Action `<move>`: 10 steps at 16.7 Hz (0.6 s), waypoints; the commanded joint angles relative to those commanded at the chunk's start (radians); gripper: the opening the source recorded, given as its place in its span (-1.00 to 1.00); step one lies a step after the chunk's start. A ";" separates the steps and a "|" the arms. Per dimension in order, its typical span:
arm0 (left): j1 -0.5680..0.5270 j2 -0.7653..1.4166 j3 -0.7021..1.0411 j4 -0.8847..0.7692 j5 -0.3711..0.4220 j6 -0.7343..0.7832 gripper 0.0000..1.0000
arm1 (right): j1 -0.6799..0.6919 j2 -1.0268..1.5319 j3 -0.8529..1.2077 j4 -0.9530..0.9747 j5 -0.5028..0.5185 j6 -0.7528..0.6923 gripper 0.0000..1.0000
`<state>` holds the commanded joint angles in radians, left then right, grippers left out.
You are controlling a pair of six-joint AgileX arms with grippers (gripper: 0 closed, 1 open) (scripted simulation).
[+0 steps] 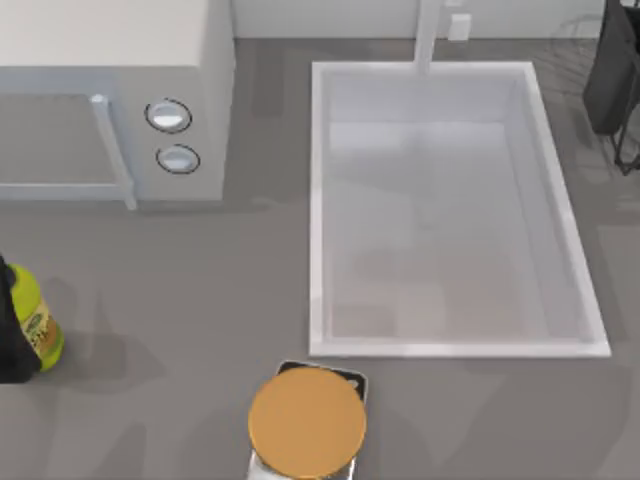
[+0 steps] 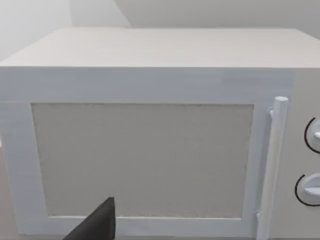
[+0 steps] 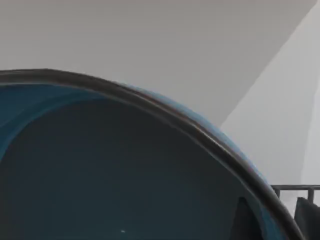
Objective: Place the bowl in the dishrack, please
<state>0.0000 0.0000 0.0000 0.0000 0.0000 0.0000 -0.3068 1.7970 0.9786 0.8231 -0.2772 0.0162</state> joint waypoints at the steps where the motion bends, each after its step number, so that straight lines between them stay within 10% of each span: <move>1: 0.000 0.000 0.000 0.000 0.000 0.000 1.00 | 0.000 0.000 0.000 0.000 0.000 0.000 0.06; 7: 0.000 0.000 0.000 0.000 0.000 0.000 1.00 | 0.000 0.000 0.000 0.000 0.000 0.000 0.96; 10: 0.000 0.000 0.000 0.000 0.000 0.000 1.00 | 0.000 0.000 0.000 0.000 0.000 0.000 1.00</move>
<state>0.0000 0.0000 0.0000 0.0000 0.0000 0.0000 -0.3068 1.7970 0.9786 0.8231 -0.2772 0.0162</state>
